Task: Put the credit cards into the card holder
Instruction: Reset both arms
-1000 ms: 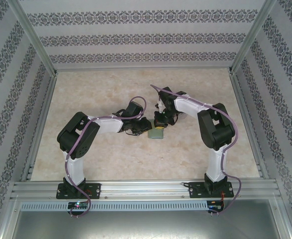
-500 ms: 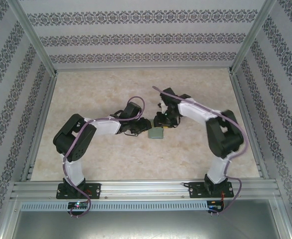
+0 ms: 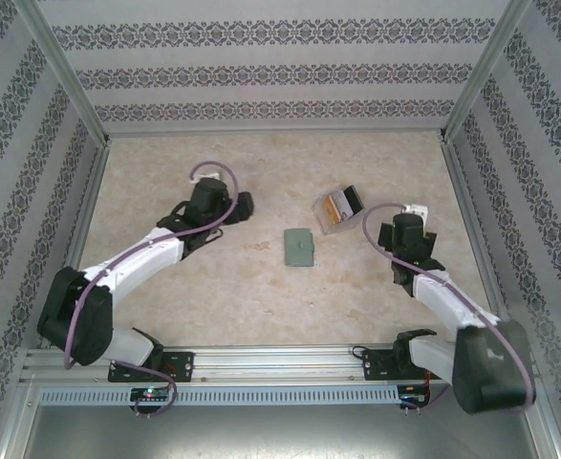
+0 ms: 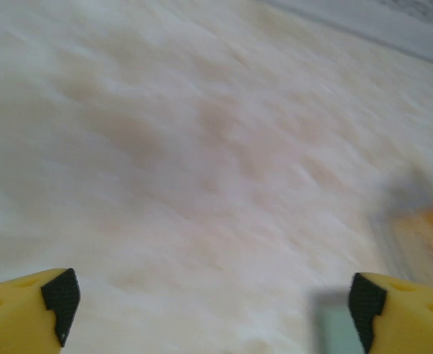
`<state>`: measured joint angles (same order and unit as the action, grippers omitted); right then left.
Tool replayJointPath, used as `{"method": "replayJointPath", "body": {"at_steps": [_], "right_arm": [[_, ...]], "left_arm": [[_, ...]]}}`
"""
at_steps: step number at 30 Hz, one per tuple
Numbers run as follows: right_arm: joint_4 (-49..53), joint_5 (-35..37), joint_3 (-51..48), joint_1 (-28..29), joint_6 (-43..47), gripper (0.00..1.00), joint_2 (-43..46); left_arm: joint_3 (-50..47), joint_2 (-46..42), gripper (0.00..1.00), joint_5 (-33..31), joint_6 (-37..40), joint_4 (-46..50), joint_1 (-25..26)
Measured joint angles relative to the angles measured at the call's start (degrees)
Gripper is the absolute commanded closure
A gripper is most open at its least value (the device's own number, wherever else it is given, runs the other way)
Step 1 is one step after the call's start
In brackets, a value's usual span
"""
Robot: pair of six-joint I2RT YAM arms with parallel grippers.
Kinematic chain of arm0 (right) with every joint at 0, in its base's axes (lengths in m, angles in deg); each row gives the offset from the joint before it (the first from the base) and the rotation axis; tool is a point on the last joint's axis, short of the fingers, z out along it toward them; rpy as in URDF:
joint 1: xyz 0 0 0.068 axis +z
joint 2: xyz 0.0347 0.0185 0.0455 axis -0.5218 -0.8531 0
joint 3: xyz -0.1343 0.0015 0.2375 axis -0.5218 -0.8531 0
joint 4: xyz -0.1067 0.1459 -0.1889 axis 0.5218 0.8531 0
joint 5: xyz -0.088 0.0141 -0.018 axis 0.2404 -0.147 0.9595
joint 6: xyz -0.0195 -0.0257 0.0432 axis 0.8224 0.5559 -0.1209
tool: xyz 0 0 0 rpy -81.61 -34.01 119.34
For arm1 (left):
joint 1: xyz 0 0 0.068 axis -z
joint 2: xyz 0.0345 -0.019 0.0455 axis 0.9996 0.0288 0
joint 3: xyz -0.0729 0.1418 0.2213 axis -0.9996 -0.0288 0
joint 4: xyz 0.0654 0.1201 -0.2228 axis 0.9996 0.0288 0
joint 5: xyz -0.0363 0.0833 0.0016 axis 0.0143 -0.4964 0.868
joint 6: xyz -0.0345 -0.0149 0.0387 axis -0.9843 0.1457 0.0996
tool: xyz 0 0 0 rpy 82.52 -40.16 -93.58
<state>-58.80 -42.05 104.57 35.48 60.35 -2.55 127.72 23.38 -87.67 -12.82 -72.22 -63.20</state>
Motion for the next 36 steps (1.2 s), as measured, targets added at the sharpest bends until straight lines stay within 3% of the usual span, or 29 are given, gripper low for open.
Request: {"method": "replayJointPath", "body": {"at_steps": [6,10,13,16,18,20,27,31,36], "right_arm": [[-14.6,-5.6,2.2,-2.7,3.1,0.19,-13.0],[-22.4,-7.9,5.1,-1.9,5.4,0.18,-17.3],[-31.3,-9.4,1.6,-0.8,6.2,0.16,-17.1],[-39.7,-9.5,-3.1,-1.7,6.1,0.15,-18.9],[-39.3,-9.3,-3.6,-1.7,6.2,0.02,-19.7],[-41.2,-9.2,-3.6,-1.6,6.3,0.02,-19.9],[-43.1,-8.9,-3.3,-1.5,6.4,0.02,-19.9],[-43.2,-8.9,-3.3,-1.5,6.4,0.02,-19.9],[-43.2,-8.9,-3.3,-1.5,6.4,0.02,-19.9]], "left_arm": [[-5.7,-0.9,0.00,-14.5,12.1,-4.7,-8.5],[-11.4,2.1,0.00,-18.0,21.7,-14.1,-11.0],[-12.8,5.6,0.00,-17.4,26.9,-20.4,-12.7],[-16.4,7.2,0.00,-14.5,32.1,-33.2,-13.9],[-17.5,9.3,0.00,-13.0,34.7,-39.2,-14.6],[-17.6,11.5,0.00,-11.9,36.2,-42.7,-15.2],[-13.0,3.7,0.00,-10.7,33.4,-31.5,-15.5],[-18.7,-3.1,0.00,-10.3,33.2,-34.4,-15.5],[-24.2,0.0,0.00,-8.2,36.8,-39.5,-15.8]]}}
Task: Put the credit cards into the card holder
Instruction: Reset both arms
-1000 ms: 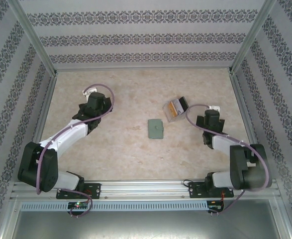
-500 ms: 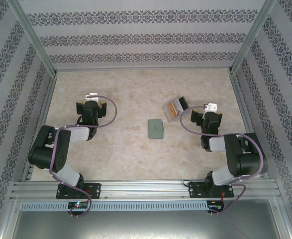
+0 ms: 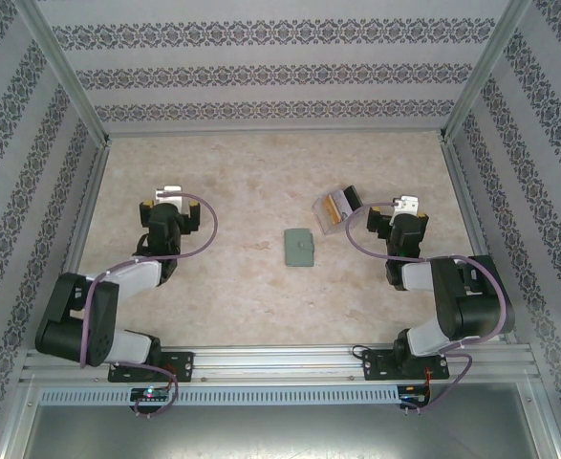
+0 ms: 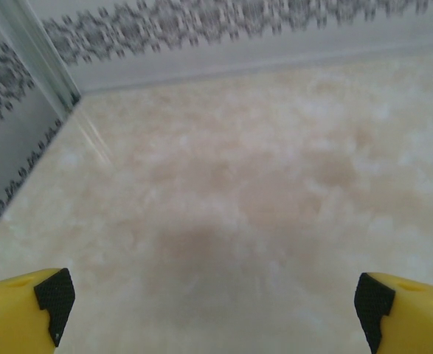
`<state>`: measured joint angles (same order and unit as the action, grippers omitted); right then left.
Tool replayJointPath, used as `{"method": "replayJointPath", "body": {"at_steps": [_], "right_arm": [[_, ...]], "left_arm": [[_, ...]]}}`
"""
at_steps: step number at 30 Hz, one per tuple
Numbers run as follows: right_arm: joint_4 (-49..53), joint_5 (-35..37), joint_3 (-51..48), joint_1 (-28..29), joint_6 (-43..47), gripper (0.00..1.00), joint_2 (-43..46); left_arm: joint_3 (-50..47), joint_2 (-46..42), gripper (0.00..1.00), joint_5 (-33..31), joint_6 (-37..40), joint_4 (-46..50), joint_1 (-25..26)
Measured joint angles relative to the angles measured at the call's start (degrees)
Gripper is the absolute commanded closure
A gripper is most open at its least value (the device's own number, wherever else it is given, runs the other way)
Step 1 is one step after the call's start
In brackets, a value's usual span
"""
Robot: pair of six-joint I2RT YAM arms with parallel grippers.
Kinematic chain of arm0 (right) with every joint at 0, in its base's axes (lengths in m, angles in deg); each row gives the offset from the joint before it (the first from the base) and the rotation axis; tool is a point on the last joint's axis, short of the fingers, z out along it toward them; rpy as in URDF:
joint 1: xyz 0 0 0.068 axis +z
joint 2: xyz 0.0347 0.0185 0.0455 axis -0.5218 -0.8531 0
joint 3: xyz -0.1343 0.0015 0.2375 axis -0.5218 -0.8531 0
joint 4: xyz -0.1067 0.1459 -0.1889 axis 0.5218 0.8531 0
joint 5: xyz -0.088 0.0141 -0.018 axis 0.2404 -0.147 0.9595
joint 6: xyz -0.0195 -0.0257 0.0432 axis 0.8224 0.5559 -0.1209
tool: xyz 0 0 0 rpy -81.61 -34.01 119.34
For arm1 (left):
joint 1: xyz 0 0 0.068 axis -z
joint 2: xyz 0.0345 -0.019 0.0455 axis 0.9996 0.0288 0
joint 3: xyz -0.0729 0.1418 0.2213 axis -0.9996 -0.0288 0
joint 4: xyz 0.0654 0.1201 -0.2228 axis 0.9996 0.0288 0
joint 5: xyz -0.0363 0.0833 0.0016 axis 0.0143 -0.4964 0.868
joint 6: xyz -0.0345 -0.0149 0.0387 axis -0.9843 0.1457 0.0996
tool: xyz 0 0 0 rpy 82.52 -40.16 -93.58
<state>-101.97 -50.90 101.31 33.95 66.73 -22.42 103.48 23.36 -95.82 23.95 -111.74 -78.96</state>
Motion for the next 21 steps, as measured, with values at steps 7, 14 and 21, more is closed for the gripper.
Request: {"method": "replayJointPath", "body": {"at_steps": [7,14,21], "right_arm": [[0.0,0.0,0.0,0.0,0.0,0.02,0.0],[0.0,0.0,0.0,0.0,0.0,0.02,0.0],[0.0,0.0,0.0,0.0,0.0,0.02,0.0]], "left_arm": [[3.9,1.6,0.00,-1.2,-0.8,3.2,-0.6],[-5.1,4.5,0.01,2.4,-1.0,-4.9,-1.9],[-5.7,8.7,0.00,11.1,-2.5,-10.7,-8.2]]}}
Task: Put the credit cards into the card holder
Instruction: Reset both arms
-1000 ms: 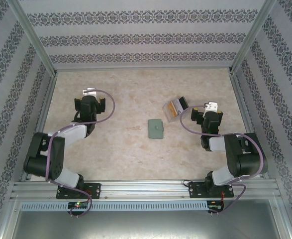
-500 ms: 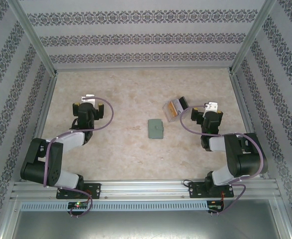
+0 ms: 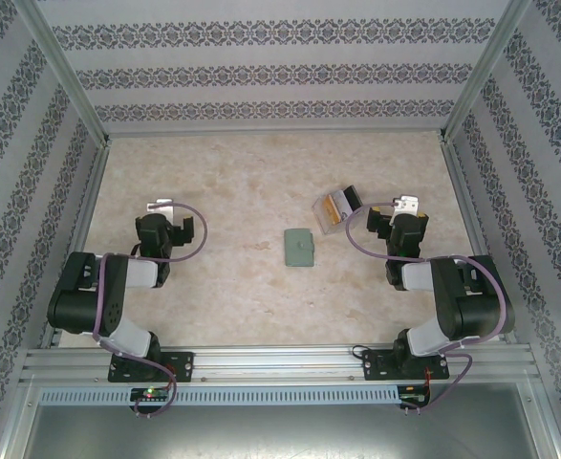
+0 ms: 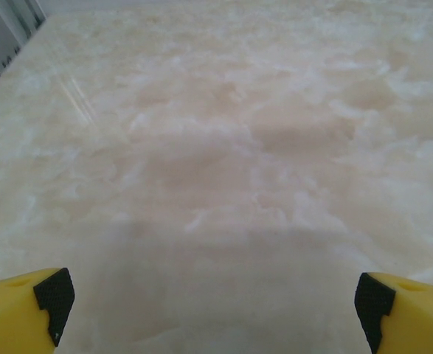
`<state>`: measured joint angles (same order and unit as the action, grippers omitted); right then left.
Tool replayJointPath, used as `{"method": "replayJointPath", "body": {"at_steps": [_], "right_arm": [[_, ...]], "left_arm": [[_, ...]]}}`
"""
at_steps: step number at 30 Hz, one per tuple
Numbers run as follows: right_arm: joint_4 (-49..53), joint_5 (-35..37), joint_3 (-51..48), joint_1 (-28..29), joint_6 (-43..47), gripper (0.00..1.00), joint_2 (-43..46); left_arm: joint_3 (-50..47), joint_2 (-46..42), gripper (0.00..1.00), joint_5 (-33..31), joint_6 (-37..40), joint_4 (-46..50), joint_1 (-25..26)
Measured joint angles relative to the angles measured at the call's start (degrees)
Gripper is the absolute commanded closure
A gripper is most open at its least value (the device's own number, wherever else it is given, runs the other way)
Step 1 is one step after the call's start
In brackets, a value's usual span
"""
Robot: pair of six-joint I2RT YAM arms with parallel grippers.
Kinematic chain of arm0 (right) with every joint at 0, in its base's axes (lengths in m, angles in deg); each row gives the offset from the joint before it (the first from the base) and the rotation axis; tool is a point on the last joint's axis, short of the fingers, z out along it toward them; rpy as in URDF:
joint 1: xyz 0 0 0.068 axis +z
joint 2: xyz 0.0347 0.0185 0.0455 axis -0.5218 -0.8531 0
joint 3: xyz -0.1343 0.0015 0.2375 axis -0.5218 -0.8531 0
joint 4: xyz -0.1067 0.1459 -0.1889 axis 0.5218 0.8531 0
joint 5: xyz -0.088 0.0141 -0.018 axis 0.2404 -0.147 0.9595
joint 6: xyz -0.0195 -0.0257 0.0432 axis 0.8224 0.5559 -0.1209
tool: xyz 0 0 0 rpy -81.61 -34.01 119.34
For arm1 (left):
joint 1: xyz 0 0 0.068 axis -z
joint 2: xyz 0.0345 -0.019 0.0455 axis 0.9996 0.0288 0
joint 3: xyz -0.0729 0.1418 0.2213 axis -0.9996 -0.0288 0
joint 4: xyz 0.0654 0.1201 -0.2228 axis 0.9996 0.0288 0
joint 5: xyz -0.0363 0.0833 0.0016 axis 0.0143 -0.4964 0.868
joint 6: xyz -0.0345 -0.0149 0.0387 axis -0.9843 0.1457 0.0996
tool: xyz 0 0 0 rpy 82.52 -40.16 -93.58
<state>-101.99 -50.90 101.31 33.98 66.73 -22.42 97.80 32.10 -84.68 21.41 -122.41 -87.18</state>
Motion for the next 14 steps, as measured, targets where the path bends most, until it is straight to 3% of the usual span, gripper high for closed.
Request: {"method": "replayJointPath", "body": {"at_steps": [14], "right_arm": [[0.0,-0.7,0.0,0.0,0.5,0.02,0.0]], "left_arm": [[0.0,0.1,0.01,2.9,-1.2,-1.2,-0.2]]}}
